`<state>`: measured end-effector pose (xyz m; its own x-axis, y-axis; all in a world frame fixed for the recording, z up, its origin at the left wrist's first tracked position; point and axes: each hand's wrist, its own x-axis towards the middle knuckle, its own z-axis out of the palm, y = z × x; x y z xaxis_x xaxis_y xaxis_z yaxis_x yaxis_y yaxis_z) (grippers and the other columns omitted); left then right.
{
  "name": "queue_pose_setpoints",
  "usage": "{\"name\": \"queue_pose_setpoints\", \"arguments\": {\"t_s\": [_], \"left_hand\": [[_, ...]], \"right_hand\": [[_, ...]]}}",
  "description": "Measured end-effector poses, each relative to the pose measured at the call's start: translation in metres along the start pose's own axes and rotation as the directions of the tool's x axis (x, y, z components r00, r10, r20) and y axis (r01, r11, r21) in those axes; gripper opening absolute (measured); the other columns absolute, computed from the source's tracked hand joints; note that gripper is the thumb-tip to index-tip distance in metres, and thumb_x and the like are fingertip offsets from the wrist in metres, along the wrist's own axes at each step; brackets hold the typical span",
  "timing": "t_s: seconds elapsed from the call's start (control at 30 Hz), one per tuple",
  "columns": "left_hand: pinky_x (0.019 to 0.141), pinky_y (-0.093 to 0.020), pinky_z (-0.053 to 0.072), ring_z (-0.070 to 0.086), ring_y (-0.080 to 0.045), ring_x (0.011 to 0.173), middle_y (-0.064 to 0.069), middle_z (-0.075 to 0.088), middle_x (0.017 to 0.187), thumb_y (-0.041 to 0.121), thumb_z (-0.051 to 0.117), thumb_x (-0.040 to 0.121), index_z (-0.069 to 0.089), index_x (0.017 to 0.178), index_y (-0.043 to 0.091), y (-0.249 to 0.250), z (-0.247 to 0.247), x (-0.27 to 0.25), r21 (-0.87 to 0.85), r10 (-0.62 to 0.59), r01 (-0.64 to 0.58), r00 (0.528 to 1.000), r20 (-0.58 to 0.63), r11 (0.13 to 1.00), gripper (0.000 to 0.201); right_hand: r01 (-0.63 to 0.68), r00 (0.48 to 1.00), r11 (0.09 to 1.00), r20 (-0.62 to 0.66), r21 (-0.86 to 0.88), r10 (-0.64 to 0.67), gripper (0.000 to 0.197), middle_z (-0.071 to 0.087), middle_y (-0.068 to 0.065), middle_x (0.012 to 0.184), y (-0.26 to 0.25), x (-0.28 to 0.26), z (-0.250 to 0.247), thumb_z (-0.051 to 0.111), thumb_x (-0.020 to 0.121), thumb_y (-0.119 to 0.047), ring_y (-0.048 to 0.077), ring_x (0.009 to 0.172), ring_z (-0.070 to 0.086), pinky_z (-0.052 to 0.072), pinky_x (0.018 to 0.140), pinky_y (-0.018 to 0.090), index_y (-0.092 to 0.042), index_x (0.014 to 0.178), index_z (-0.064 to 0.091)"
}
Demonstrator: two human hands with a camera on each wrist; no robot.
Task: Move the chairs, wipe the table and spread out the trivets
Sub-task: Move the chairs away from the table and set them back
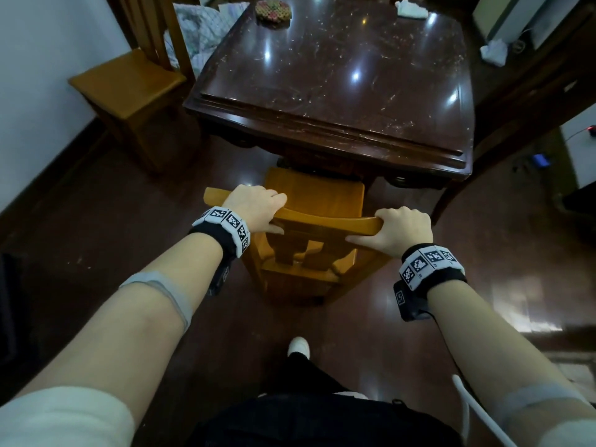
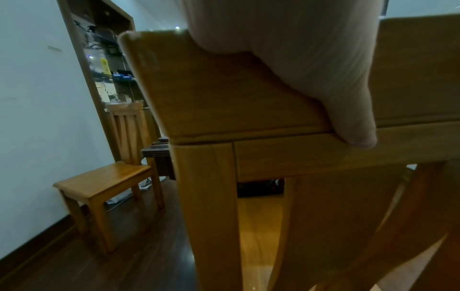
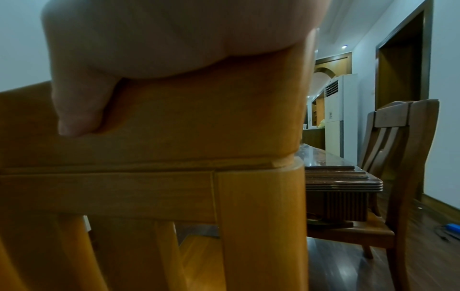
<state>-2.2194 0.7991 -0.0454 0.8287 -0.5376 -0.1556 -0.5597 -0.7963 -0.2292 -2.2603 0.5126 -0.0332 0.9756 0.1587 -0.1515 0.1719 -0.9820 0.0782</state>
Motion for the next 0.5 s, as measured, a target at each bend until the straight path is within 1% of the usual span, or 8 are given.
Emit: {"name": "queue_pose_setpoints", "arguments": {"t_s": [0.1, 0.23, 0.33, 0.5], "left_hand": [[0.063, -0.03, 0.044, 0.056, -0.015, 0.083, 0.005, 0.057, 0.094, 0.064, 0.053, 0.084, 0.044, 0.1, 0.024, -0.013, -0.001, 0.02, -0.005, -0.001, 0.001, 1.0, -0.003, 1.0, 0.044], [0.062, -0.03, 0.042, 0.057, -0.016, 0.085, 0.005, 0.056, 0.094, 0.064, 0.052, 0.085, 0.044, 0.102, 0.023, -0.026, -0.001, 0.045, 0.0, 0.01, -0.01, 1.0, -0.019, 1.0, 0.045], [0.061, -0.03, 0.04, 0.057, -0.016, 0.084, 0.005, 0.056, 0.094, 0.064, 0.052, 0.085, 0.044, 0.102, 0.023, -0.032, -0.003, 0.061, 0.004, 0.009, -0.009, 1.0, -0.021, 1.0, 0.046], [0.059, -0.028, 0.035, 0.057, -0.014, 0.085, 0.006, 0.058, 0.096, 0.065, 0.051, 0.085, 0.045, 0.103, 0.023, -0.037, 0.0, 0.073, -0.001, 0.031, -0.031, 0.999, -0.036, 1.0, 0.046]], "right_hand": [[-0.015, 1.0, 1.0, 0.003, 0.01, 0.015, 0.07, 0.051, -0.008, 0.054, 0.003, 0.023, -0.003, 0.04, 0.064, -0.093, 0.008, 0.048, 0.048, 0.033, 0.049, 0.024, -0.023, 0.064, 0.051], [-0.039, 0.999, 0.999, 0.011, -0.002, 0.039, 0.069, 0.051, -0.009, 0.055, 0.011, 0.051, -0.005, 0.038, 0.062, -0.094, 0.008, 0.049, 0.046, 0.036, 0.053, 0.025, -0.026, 0.066, 0.051], [-0.048, 0.999, 0.999, 0.016, 0.01, 0.048, 0.069, 0.051, -0.009, 0.055, 0.018, 0.067, -0.007, 0.037, 0.061, -0.094, 0.009, 0.05, 0.048, 0.039, 0.056, 0.026, -0.027, 0.068, 0.052], [-0.054, 0.999, 0.999, 0.008, 0.005, 0.054, 0.065, 0.049, -0.011, 0.054, 0.024, 0.076, -0.007, 0.037, 0.063, -0.094, 0.007, 0.049, 0.045, 0.036, 0.055, 0.025, -0.03, 0.066, 0.046]]}}
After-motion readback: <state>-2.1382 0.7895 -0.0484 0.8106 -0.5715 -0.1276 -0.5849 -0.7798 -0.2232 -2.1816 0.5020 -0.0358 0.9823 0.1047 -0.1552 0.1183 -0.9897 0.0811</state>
